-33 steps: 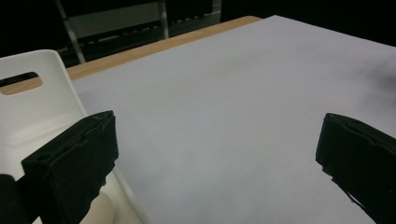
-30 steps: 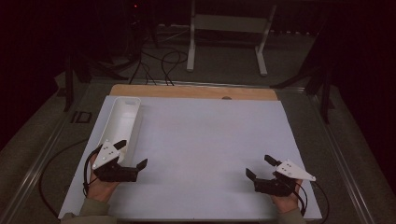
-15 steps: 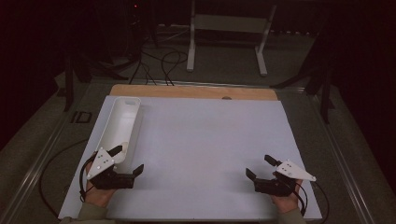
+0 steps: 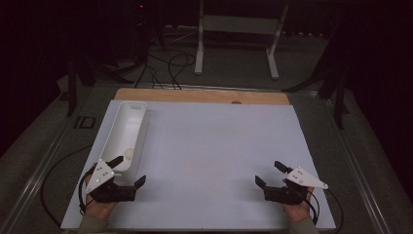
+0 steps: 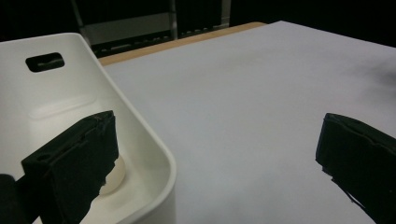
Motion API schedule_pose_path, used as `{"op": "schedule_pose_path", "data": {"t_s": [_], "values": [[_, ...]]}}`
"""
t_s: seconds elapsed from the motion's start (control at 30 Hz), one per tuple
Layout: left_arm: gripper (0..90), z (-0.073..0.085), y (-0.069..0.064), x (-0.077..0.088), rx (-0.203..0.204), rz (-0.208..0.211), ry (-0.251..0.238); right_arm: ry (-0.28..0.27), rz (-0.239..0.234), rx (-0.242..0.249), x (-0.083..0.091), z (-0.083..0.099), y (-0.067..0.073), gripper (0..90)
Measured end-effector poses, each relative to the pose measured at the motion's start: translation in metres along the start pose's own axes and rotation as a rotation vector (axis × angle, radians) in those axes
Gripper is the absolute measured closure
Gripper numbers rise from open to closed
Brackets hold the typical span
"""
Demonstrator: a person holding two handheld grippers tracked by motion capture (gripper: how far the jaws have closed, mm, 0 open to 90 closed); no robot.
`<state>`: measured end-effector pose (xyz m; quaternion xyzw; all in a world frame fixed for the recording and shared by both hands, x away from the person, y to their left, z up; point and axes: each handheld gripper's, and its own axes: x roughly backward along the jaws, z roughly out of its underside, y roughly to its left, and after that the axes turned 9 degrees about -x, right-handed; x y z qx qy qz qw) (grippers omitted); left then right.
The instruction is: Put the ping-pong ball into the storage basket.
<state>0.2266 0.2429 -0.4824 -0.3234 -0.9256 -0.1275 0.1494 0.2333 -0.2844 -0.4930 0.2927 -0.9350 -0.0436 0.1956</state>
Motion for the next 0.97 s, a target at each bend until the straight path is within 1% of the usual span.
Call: {"op": "schedule_pose_path", "data": {"t_s": [0.07, 0.1, 0.23, 0.27, 0.4, 0.67, 0.97], "values": [[0.0, 0.0, 0.0, 0.0, 0.0, 0.0, 0.0, -0.004, -0.003, 0.002, 0.0, 0.0, 0.001, 7.0], [0.0, 0.003, 0.001, 0.002, -0.002, -0.002, -0.001, -0.006, -0.008, 0.009, -0.001, -0.001, 0.001, 6.9], [0.0, 0.007, 0.001, 0.002, 0.003, -0.01, -0.003, -0.01, -0.015, 0.015, -0.002, -0.001, 0.001, 6.9], [0.0, 0.009, 0.001, 0.001, -0.002, -0.009, 0.006, -0.013, -0.018, 0.021, -0.002, -0.002, 0.001, 7.0], [0.0, 0.009, 0.0, -0.001, -0.012, -0.007, 0.006, -0.012, -0.028, 0.03, -0.004, -0.002, 0.001, 6.9], [0.0, 0.01, 0.001, -0.001, -0.002, -0.017, -0.001, -0.035, -0.017, 0.028, -0.002, -0.001, 0.001, 6.9], [0.0, 0.01, 0.002, -0.002, 0.003, -0.023, -0.002, -0.035, -0.019, 0.026, -0.002, 0.0, 0.001, 6.9]]}}
